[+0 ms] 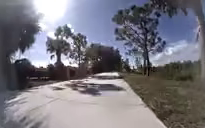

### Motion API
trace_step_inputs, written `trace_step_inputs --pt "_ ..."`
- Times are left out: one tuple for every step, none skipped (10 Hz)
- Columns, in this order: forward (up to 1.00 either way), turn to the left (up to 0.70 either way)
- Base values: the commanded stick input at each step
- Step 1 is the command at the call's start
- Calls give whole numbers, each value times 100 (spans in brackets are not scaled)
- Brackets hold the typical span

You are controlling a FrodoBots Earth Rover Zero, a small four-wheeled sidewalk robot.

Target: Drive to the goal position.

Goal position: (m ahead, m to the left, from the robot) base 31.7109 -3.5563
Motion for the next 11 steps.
trace_step_inputs --pt "85 0" --pt "85 0" --pt "85 0" --pt "84 0" --pt "84 0" --pt "84 0" --pt "84 -23" --pt "84 -34" --pt "84 -20" --pt "84 -1" --pt "84 -18"
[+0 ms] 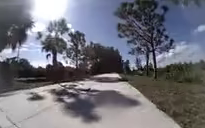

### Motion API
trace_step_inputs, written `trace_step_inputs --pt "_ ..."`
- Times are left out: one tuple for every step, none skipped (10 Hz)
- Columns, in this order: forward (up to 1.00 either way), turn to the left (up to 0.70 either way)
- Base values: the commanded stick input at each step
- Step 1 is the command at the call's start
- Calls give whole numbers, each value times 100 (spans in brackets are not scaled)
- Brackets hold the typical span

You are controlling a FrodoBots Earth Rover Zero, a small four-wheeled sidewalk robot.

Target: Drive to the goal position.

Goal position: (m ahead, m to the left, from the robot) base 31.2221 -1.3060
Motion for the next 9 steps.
trace_step_inputs --pt "84 -17" --pt "84 -4" --pt "84 0" --pt "84 0" --pt "84 0" --pt "84 0" --pt "84 0" --pt "84 0" --pt "84 0"
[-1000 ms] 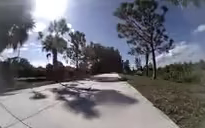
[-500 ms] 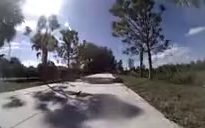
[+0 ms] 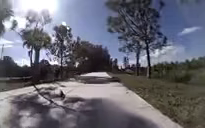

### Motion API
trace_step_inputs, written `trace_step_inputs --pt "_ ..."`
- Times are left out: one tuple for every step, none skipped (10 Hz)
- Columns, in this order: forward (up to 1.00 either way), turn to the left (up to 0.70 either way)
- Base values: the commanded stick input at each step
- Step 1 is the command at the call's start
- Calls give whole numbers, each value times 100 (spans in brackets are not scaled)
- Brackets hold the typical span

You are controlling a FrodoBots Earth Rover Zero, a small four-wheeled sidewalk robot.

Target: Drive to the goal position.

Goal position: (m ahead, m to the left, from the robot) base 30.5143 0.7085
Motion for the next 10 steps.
trace_step_inputs --pt "84 0" --pt "84 0" --pt "84 0" --pt "84 0" --pt "84 0" --pt "84 0" --pt "84 0" --pt "84 0" --pt "84 0" --pt "84 0"
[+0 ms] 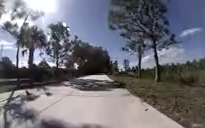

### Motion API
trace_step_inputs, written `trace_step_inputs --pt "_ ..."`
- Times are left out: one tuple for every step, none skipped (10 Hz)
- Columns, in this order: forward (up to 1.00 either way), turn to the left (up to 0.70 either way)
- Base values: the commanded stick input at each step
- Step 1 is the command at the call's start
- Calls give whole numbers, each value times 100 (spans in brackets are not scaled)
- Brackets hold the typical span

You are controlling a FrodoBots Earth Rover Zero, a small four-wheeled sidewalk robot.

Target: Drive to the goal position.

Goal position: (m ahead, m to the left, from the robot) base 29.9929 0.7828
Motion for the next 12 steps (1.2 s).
trace_step_inputs --pt "84 0" --pt "84 0" --pt "84 0" --pt "84 -24" --pt "84 -32" --pt "84 0" --pt "84 0" --pt "84 0" --pt "85 0" --pt "85 0" --pt "85 0" --pt "85 0"
